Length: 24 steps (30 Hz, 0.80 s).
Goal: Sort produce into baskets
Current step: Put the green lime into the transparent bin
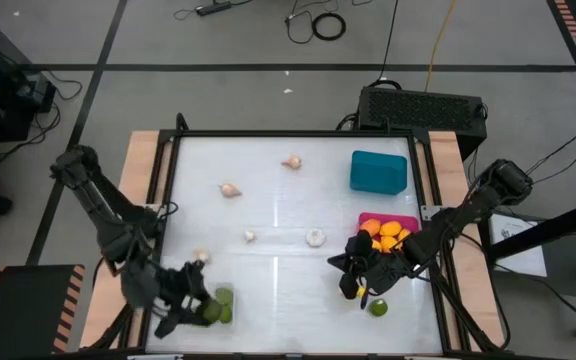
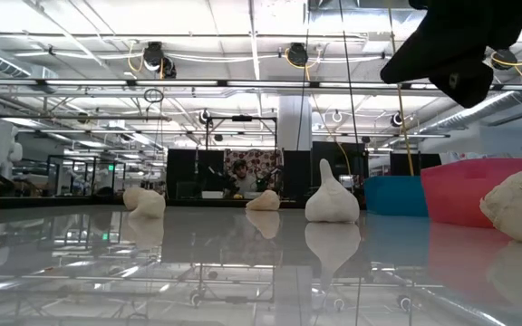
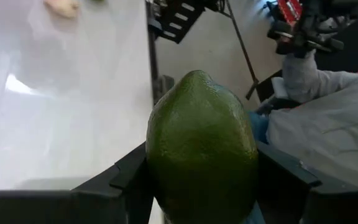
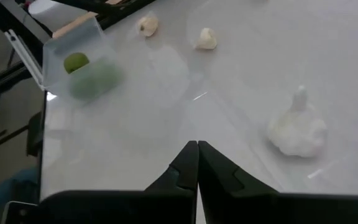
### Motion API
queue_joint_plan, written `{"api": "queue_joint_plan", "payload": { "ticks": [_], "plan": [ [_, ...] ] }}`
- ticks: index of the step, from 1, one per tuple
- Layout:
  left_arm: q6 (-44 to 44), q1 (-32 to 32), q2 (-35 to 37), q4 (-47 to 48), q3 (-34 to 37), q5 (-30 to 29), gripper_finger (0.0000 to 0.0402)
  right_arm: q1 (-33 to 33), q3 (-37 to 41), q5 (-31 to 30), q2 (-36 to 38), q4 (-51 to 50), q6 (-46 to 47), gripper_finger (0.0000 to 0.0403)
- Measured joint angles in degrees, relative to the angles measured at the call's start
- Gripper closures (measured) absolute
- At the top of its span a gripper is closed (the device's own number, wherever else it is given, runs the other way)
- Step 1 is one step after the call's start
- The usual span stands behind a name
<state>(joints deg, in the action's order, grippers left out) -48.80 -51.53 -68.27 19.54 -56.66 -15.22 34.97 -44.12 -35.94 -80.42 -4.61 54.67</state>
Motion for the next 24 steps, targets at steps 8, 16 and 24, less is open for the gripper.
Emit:
{"api": "queue_joint_plan", "payload": {
  "ticks": [8, 16, 24],
  "plan": [
    [-4.50, -4.26, -8.41, -7.27, 0.02, 0.04, 0.0179, -3.09, 0.02, -0.13, -0.11, 0.09, -4.70, 0.0403],
    [-7.94, -5.22, -12.14, -6.28, 0.04, -0.58, 0.0179, -7.45, 0.02, -0.09, -0.11, 0.08, -8.55, 0.0403],
    [-19.15, -4.10, -14.26, 11.87, 0.04, -3.40, 0.0179, -9.89, 0.02, 0.30, -0.11, 0.09, -8.87, 0.0403]
  ]
}}
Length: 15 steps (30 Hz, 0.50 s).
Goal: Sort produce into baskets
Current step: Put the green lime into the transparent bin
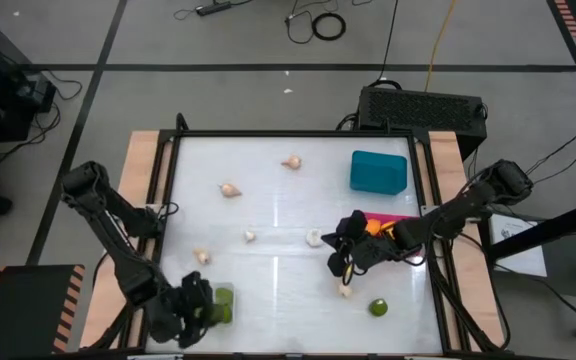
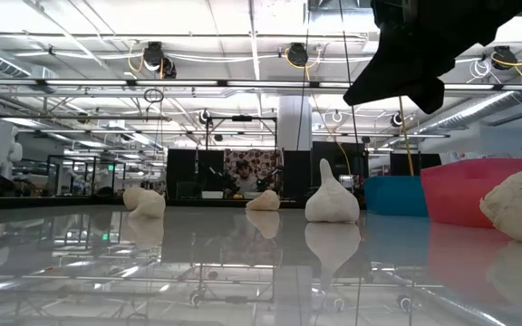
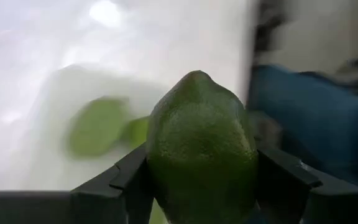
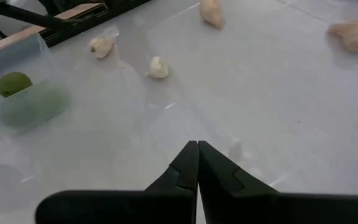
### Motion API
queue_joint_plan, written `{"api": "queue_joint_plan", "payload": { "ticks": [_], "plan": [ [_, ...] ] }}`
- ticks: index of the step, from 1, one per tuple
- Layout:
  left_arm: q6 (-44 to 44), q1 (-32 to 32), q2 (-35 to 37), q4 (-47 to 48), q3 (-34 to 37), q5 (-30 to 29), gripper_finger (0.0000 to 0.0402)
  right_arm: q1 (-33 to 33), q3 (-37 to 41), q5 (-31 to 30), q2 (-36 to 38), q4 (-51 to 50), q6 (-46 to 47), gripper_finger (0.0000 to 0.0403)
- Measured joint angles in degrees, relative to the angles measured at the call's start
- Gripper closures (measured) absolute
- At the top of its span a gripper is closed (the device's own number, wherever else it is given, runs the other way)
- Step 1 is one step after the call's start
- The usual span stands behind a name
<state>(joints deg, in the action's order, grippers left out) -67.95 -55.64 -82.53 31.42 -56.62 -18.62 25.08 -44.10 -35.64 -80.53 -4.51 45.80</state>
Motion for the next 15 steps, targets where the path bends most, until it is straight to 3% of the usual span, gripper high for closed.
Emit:
{"api": "queue_joint_plan", "payload": {
  "ticks": [4, 9, 15],
  "plan": [
    [-6.75, 0.22, -0.94, 7.55, 0.02, 1.71, 0.0179, 0.11, 0.00, 0.20, 0.00, 0.00, 0.00, 0.0403],
    [-9.69, 0.22, -1.71, 9.02, 0.02, 7.24, 0.0179, 0.11, 0.00, 2.83, 0.00, -0.01, -0.04, 0.0403],
    [-9.70, 0.22, -1.72, 13.69, 0.02, 6.54, 0.0179, 0.11, -0.02, 3.00, 0.00, 0.00, -0.04, 0.0403]
  ]
}}
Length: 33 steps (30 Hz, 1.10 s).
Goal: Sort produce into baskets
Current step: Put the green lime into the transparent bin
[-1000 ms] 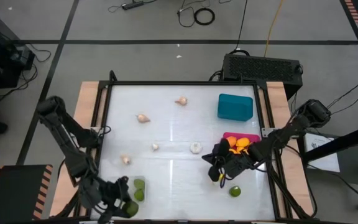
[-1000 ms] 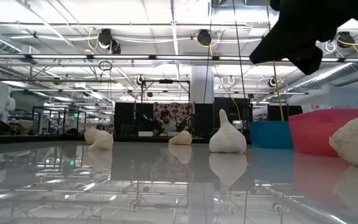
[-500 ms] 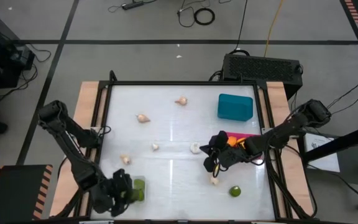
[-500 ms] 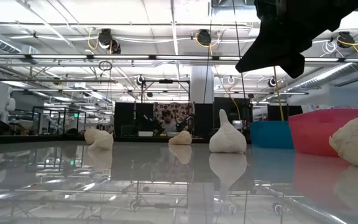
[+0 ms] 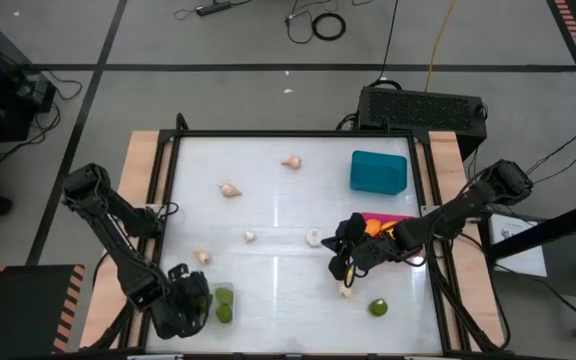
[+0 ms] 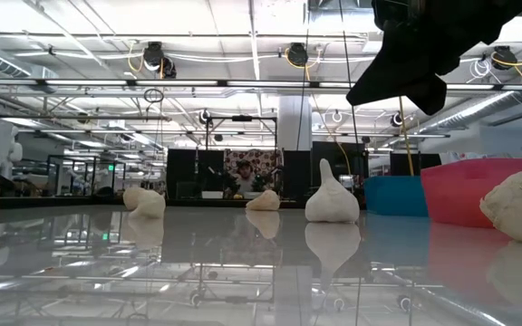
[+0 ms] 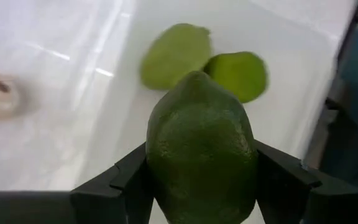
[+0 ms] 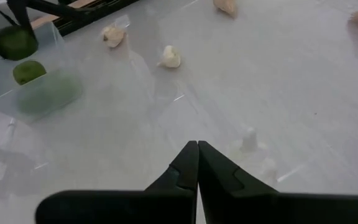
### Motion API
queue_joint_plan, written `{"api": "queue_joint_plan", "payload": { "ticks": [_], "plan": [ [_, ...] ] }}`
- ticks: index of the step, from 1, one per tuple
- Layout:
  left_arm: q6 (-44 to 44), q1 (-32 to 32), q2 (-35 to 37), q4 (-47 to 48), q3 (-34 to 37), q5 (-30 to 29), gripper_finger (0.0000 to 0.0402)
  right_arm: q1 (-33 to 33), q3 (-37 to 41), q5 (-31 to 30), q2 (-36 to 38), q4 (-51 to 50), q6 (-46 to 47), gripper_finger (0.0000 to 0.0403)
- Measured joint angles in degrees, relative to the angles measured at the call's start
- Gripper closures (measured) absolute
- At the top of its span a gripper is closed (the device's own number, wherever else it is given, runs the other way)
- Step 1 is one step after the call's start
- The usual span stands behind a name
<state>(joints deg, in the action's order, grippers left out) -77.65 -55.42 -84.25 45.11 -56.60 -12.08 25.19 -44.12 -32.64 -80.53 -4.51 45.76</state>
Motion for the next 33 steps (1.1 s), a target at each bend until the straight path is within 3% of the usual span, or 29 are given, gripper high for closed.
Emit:
{"api": "queue_joint_plan", "payload": {
  "ticks": [7, 23, 33],
  "plan": [
    [0.03, 0.00, 0.00, 5.67, 0.00, -0.93, 0.0179, -0.11, -0.02, 0.00, 0.00, 0.02, 0.00, 0.0403],
    [0.46, 0.00, 0.00, 5.32, 0.00, -3.66, 0.0179, 0.02, -0.04, -0.02, 0.02, 0.04, 0.17, 0.0403],
    [0.15, 0.01, 0.00, 4.93, 0.00, -5.28, 0.0105, 0.02, -0.04, -0.05, 0.02, 0.02, -0.20, 0.0403]
  ]
}}
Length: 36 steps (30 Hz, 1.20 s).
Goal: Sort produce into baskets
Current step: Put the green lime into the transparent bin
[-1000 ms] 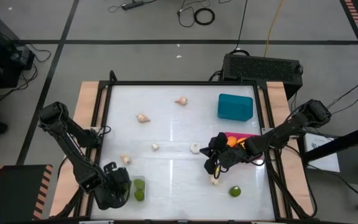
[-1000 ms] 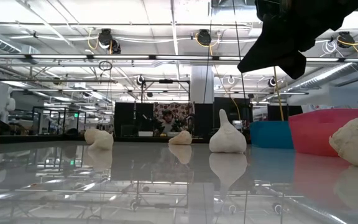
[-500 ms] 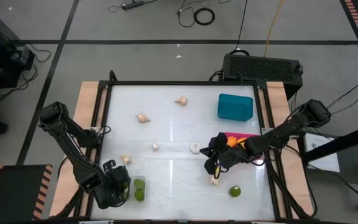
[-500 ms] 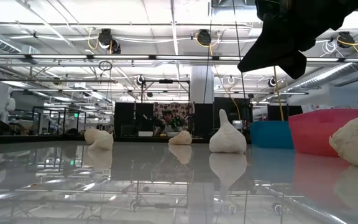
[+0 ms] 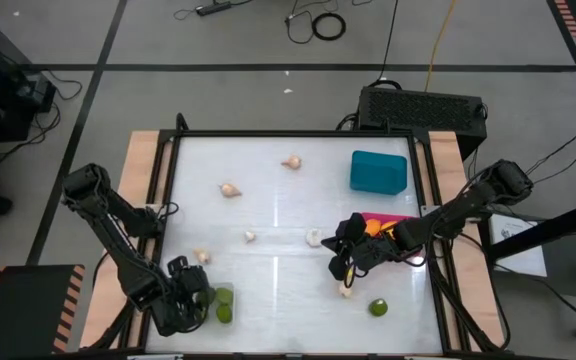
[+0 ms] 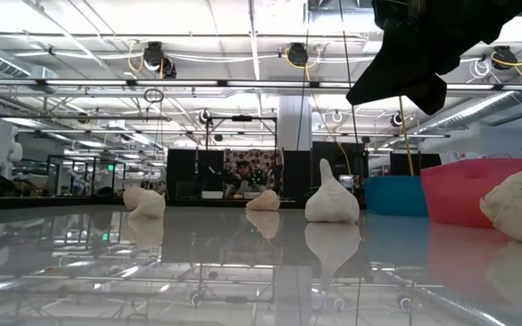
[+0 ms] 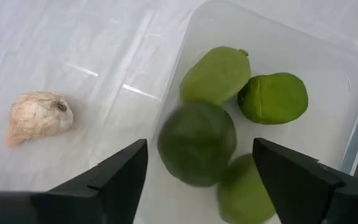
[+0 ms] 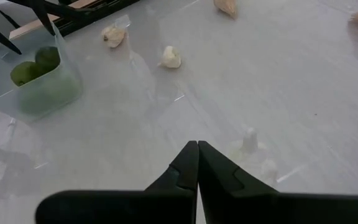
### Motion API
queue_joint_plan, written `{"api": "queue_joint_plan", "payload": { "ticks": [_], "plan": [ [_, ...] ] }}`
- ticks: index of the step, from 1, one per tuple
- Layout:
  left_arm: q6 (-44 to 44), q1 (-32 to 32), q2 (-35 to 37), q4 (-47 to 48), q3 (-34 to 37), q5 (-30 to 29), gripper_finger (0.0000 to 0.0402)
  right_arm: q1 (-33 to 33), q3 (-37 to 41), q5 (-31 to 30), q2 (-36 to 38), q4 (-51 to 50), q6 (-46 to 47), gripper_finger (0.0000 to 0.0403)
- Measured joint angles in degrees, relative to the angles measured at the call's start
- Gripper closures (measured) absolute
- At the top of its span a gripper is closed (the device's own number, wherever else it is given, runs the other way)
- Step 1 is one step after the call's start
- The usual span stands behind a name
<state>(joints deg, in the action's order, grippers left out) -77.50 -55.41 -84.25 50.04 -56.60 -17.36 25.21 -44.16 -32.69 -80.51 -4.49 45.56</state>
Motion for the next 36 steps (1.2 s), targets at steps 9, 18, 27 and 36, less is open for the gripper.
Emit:
{"api": "queue_joint_plan", "payload": {
  "ticks": [9, 18, 27, 36],
  "plan": [
    [7.09, 4.26, 0.04, 0.04, -0.92, 5.61, 0.0083, 0.47, 0.00, -0.37, 0.00, 0.02, 0.88, 0.0403],
    [42.17, 15.04, 0.09, -17.50, -3.98, -5.58, 0.0089, 8.50, 0.00, -6.27, 0.02, 0.00, 8.10, 0.0403],
    [72.91, 23.74, -7.38, -54.48, -2.55, 2.11, 0.0089, 18.30, 0.00, -12.15, 0.02, -0.52, 14.86, 0.0403],
    [75.38, 31.35, -22.88, -76.38, -6.14, 14.81, 0.0089, 24.16, 0.00, -18.26, 0.02, -0.69, 16.81, 0.0403]
  ]
}}
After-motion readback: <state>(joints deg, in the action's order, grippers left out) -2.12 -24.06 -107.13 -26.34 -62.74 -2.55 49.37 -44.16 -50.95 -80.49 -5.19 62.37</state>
